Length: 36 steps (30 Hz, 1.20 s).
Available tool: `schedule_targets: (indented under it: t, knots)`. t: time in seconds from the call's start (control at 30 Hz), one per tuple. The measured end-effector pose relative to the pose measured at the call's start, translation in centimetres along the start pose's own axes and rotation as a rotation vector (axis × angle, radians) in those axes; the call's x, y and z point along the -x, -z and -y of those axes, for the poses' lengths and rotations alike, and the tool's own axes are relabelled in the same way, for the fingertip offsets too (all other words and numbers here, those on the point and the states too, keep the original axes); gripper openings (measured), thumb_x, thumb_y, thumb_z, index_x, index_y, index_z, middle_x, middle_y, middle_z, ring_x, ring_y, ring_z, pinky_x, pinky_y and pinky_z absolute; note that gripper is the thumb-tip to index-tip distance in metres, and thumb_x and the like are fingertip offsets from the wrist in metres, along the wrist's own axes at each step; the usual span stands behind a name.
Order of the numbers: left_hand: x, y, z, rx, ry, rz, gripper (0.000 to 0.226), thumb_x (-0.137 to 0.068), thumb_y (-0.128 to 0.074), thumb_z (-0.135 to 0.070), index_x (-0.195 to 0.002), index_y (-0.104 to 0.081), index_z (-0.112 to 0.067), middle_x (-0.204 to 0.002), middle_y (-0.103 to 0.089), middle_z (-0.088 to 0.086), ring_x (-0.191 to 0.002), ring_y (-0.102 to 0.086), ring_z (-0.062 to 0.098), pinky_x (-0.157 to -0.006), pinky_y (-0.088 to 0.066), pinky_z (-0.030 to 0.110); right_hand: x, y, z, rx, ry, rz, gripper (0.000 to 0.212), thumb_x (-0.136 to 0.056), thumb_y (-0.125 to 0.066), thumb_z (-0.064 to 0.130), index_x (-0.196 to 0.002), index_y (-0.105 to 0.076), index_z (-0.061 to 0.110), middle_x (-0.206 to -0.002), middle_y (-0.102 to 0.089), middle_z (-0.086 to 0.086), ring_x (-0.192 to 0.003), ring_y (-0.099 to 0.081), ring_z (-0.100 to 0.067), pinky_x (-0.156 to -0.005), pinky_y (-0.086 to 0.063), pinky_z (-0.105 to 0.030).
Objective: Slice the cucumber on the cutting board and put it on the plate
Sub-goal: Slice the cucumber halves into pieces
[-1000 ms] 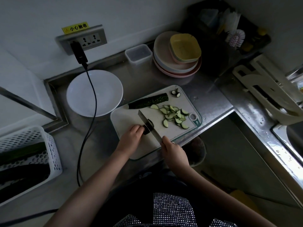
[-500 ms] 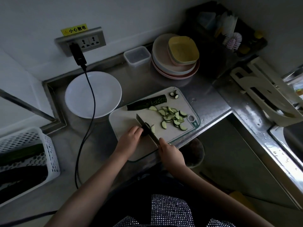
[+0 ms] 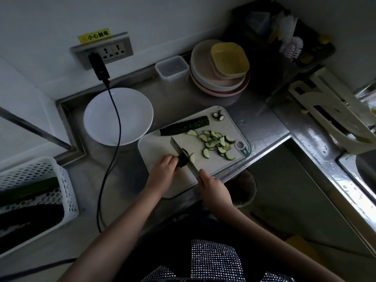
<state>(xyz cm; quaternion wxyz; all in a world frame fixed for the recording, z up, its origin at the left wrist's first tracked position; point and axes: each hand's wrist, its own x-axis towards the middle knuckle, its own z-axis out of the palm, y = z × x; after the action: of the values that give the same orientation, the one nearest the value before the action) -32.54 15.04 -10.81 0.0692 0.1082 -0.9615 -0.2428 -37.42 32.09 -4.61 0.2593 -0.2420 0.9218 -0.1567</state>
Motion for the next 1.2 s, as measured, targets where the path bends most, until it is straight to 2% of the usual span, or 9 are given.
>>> schedule_targets:
  t: [0.13,0.3,0.4,0.5,0.67,0.8,0.93,1.07,1.2]
  knots:
    - [-0.1,0.1,-0.1,-0.005,-0.011,-0.006,0.037,-0.060,-0.075,0.009,-0.094,-0.063,0.001,-0.090,-0.061,0.016,-0.084,-0.060,0.037,-0.066,-0.054,0.041,0.0,-0.1,0.1,0.025,-0.008,0.014,0.015,-0.100,-0.036,0.030,-0.098,-0.036,0.015,-0.081,-0.060,-0.015,-0.078,-0.062,-0.037,-0.056,-0.040,-0.036]
    - [-0.1,0.2,-0.2,-0.023,-0.005,-0.007,0.035,-0.061,-0.077,0.008,-0.093,-0.064,0.000,-0.088,-0.061,0.016,-0.079,-0.061,0.038,-0.059,-0.054,0.040,-0.3,-0.3,0.0,0.023,-0.044,0.065,0.012,-0.099,-0.039,0.027,-0.100,-0.036,0.016,-0.086,-0.061,-0.015,-0.082,-0.062,-0.038,-0.063,-0.050,-0.043]
    - [-0.1,0.2,-0.1,-0.006,-0.013,-0.017,0.035,-0.063,-0.076,0.008,-0.095,-0.064,0.000,-0.090,-0.062,0.015,-0.080,-0.061,0.037,-0.061,-0.054,0.039,-0.4,-0.3,-0.1,0.041,-0.045,0.067,0.012,-0.099,-0.038,0.027,-0.101,-0.036,0.016,-0.087,-0.062,-0.015,-0.081,-0.062,-0.038,-0.062,-0.048,-0.042]
    - [-0.1,0.1,-0.1,0.012,-0.017,-0.025,0.030,-0.067,-0.076,0.005,-0.093,-0.064,-0.002,-0.089,-0.061,0.013,-0.079,-0.060,0.034,-0.062,-0.054,0.039,-0.2,-0.1,-0.4,0.064,-0.041,0.026,0.011,-0.099,-0.037,0.027,-0.100,-0.037,0.016,-0.087,-0.062,-0.015,-0.080,-0.062,-0.038,-0.060,-0.047,-0.041]
    - [0.1,-0.3,0.3,0.011,-0.025,-0.046,0.027,-0.068,-0.077,0.000,-0.091,-0.064,-0.004,-0.087,-0.060,0.011,-0.080,-0.058,0.031,-0.065,-0.054,0.038,-0.1,1.0,-0.8,-0.073,-0.067,-0.074,0.013,-0.100,-0.037,0.027,-0.096,-0.037,0.015,-0.077,-0.056,-0.012,-0.073,-0.060,-0.037,-0.055,-0.043,-0.040]
    - [0.1,-0.1,0.3,-0.035,-0.099,-0.082,0.019,-0.073,-0.061,-0.003,-0.091,-0.065,-0.003,-0.086,-0.061,0.012,-0.084,-0.052,0.025,-0.062,-0.054,0.035,0.4,0.7,-0.4,-0.039,0.028,-0.052,0.014,-0.100,-0.039,0.030,-0.095,-0.038,0.016,-0.074,-0.056,-0.010,-0.071,-0.060,-0.036,-0.053,-0.042,-0.038]
    - [0.1,0.1,0.1,-0.015,-0.052,-0.037,0.036,-0.057,-0.077,0.009,-0.090,-0.064,-0.001,-0.087,-0.062,0.013,-0.079,-0.061,0.032,-0.060,-0.054,0.033,0.2,0.2,-0.4,-0.019,0.019,-0.017,0.015,-0.100,-0.038,0.030,-0.093,-0.037,0.016,-0.072,-0.053,-0.009,-0.075,-0.060,-0.036,-0.053,-0.038,-0.036]
    - [0.0,0.2,-0.1,-0.014,-0.041,-0.035,0.034,-0.063,-0.077,0.008,-0.093,-0.065,-0.002,-0.087,-0.062,0.013,-0.076,-0.062,0.033,-0.059,-0.054,0.035,0.5,0.0,-0.6,0.000,-0.014,0.025,0.014,-0.099,-0.039,0.028,-0.095,-0.037,0.015,-0.080,-0.060,-0.015,-0.079,-0.061,-0.038,-0.060,-0.048,-0.042]
    - [0.0,0.1,0.0,-0.031,-0.046,-0.028,0.038,-0.057,-0.080,0.008,-0.091,-0.065,-0.001,-0.087,-0.062,0.013,-0.080,-0.062,0.032,-0.065,-0.054,0.034,0.5,0.4,-0.4,-0.041,0.007,-0.014,0.015,-0.100,-0.039,0.029,-0.094,-0.037,0.016,-0.076,-0.058,-0.012,-0.076,-0.061,-0.036,-0.056,-0.043,-0.039]
